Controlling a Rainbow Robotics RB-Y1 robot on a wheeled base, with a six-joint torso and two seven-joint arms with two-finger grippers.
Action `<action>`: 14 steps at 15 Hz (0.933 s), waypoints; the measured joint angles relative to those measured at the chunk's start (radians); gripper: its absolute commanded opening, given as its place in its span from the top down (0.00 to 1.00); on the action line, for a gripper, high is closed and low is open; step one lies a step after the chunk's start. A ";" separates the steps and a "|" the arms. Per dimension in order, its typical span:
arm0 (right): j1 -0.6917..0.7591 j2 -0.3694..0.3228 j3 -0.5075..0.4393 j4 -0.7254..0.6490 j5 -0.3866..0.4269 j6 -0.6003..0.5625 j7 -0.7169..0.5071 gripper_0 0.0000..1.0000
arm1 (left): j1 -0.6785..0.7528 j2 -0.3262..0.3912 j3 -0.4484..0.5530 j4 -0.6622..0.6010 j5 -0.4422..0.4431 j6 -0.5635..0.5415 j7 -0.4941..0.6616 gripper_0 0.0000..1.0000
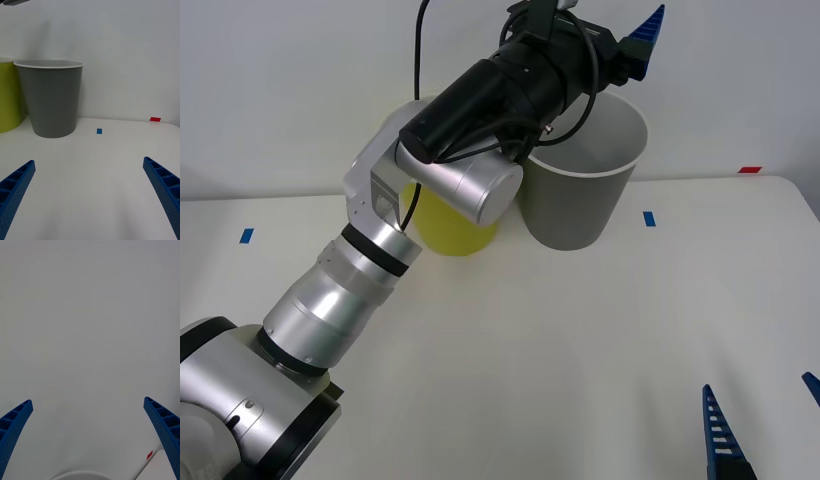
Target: Put cans in the gray bin and PET bottles in the light green bin.
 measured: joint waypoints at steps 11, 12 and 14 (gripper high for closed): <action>0.000 0.000 0.000 0.000 0.000 0.000 0.000 0.00 | 0.411 0.220 0.198 -0.604 -0.078 0.248 0.009 0.00; 0.000 0.000 0.000 0.000 0.000 0.000 0.000 0.00 | 0.452 0.229 0.220 -0.662 -0.077 0.269 0.012 0.00; 0.000 0.000 0.000 0.000 0.000 0.000 0.000 0.00 | 0.545 0.245 0.266 -0.774 -0.077 0.327 0.016 0.00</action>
